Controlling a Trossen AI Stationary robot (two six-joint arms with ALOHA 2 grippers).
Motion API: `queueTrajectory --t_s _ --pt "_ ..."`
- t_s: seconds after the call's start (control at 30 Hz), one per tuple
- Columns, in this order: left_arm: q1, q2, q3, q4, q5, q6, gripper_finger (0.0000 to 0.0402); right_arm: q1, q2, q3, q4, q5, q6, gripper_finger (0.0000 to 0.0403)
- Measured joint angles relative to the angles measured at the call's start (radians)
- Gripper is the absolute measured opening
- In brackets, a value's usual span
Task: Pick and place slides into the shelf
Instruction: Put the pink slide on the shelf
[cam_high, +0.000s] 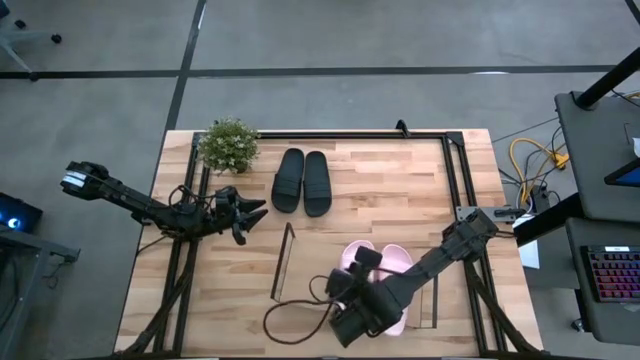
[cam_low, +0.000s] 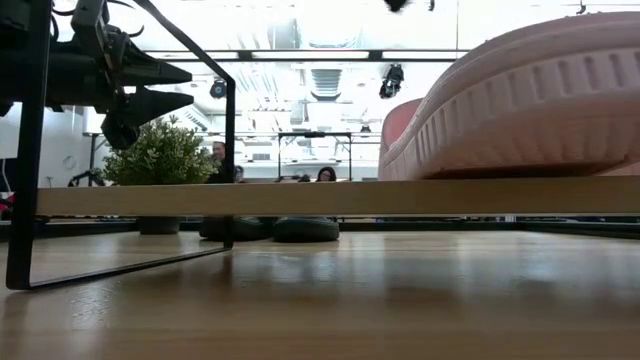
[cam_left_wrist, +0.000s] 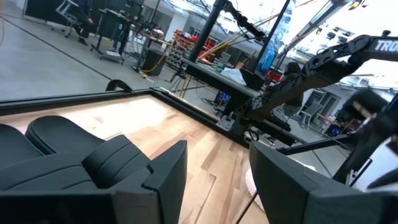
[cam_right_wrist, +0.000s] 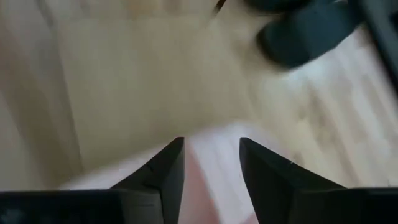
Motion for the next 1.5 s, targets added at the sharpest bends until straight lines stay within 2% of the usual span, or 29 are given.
queueTrajectory --t_s 0.1,0.17,0.37,0.6,0.77,0.93,1.17,1.3,1.5 --pt "0.000 0.000 0.000 0.000 0.001 0.000 0.0160 -0.031 -0.008 0.019 0.028 0.014 0.046 0.0132" --pt "0.000 0.000 0.000 0.000 0.002 0.000 0.0160 -0.063 -0.015 0.015 0.068 -0.038 0.046 0.0123" --pt "0.000 -0.002 0.000 0.001 0.005 0.000 0.0160 -0.163 -0.029 0.018 0.168 -0.237 -0.106 0.0085" --pt "0.000 -0.002 0.001 0.001 0.007 0.000 0.0160 -0.254 -0.036 0.019 0.167 -0.357 -0.204 0.0013" --pt "0.000 -0.002 0.001 0.002 0.007 0.000 0.0160 -0.291 -0.036 0.014 0.174 -0.461 -0.244 0.0009" --pt "0.000 -0.002 0.001 0.001 0.007 0.000 0.0160 -0.307 -0.037 0.003 0.175 -0.495 -0.304 0.0008" --pt "0.000 -0.002 0.001 0.000 0.006 0.000 0.0160 -0.316 -0.026 -0.076 0.170 -0.563 -0.351 0.0008" --pt "0.000 -0.002 0.001 0.000 0.006 0.000 0.0160 -0.320 -0.026 -0.126 0.167 -0.651 -0.382 0.0008" --pt "0.000 -0.002 0.001 0.001 0.006 0.000 0.0160 -0.319 -0.027 -0.202 0.167 -0.684 -0.385 0.0008"
